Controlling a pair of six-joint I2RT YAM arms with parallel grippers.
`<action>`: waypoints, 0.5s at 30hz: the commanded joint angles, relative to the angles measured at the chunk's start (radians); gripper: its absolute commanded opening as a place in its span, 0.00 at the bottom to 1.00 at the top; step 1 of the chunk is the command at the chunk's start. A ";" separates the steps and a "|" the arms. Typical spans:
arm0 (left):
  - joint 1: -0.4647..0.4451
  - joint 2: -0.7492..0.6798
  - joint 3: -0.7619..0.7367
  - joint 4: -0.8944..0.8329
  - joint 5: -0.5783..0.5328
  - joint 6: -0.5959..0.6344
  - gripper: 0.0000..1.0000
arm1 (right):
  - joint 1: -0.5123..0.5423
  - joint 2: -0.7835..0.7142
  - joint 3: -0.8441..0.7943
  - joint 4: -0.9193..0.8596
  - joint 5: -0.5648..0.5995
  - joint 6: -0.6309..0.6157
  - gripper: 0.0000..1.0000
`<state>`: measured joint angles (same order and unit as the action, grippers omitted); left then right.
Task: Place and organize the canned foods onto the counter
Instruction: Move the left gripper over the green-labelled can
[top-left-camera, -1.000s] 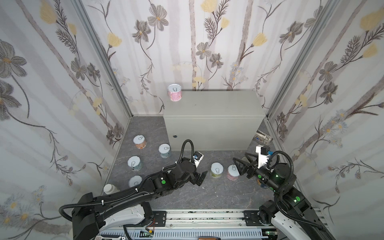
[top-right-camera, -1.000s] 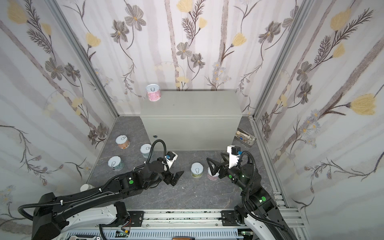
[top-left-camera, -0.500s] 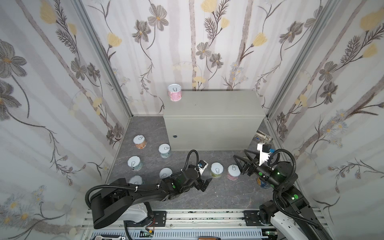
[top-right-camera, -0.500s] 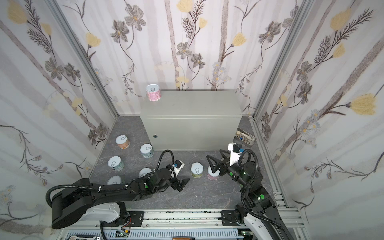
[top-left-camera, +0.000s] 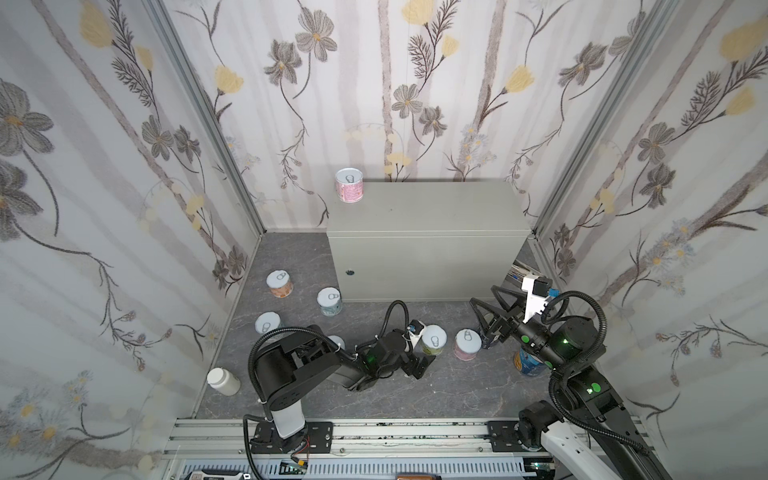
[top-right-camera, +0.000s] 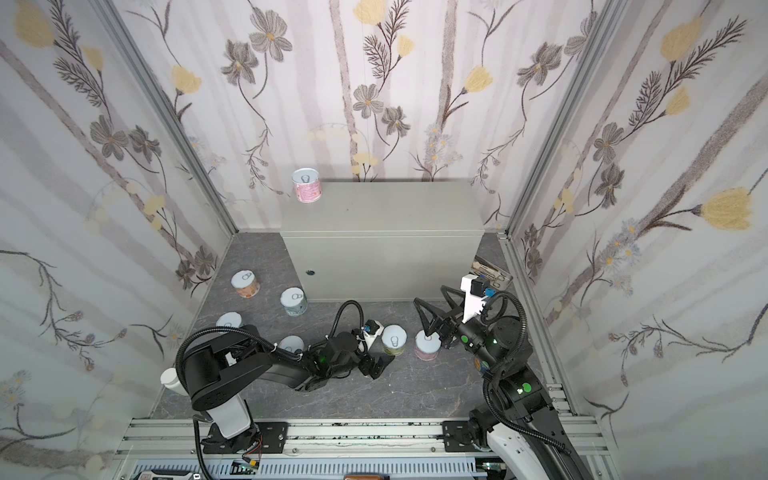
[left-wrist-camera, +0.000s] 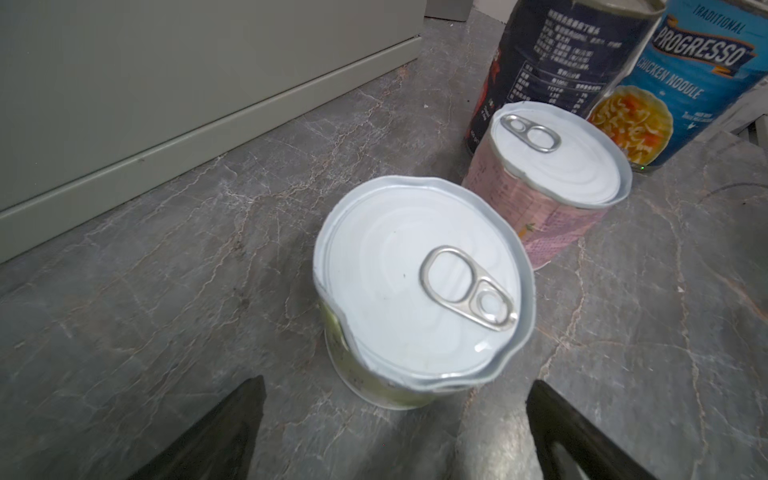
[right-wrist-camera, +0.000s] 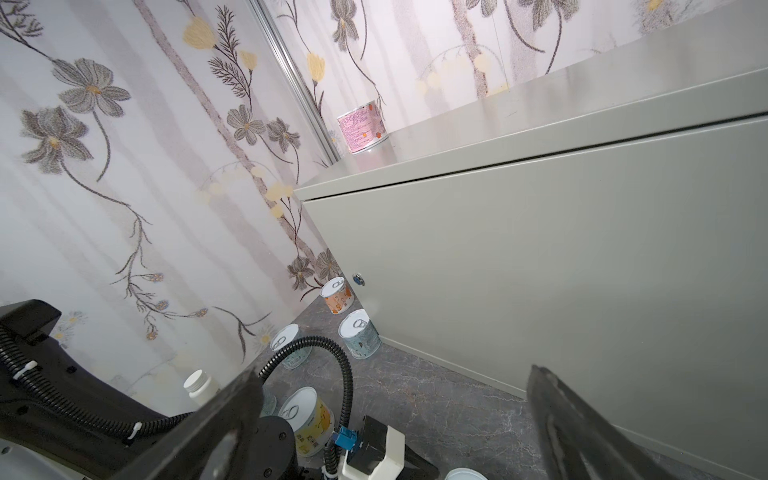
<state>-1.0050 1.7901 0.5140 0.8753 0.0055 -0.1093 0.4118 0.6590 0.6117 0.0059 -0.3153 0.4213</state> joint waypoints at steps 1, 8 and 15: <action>0.016 0.050 0.013 0.171 0.049 -0.010 1.00 | -0.006 0.014 0.012 0.054 -0.011 -0.024 1.00; 0.026 0.166 0.088 0.206 0.088 0.005 0.99 | -0.026 0.062 -0.006 0.083 -0.006 -0.049 1.00; 0.028 0.237 0.141 0.238 0.099 0.022 0.95 | -0.048 0.087 -0.018 0.118 -0.036 -0.042 1.00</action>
<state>-0.9783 2.0106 0.6392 1.0611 0.0917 -0.1047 0.3676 0.7403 0.5972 0.0589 -0.3202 0.3836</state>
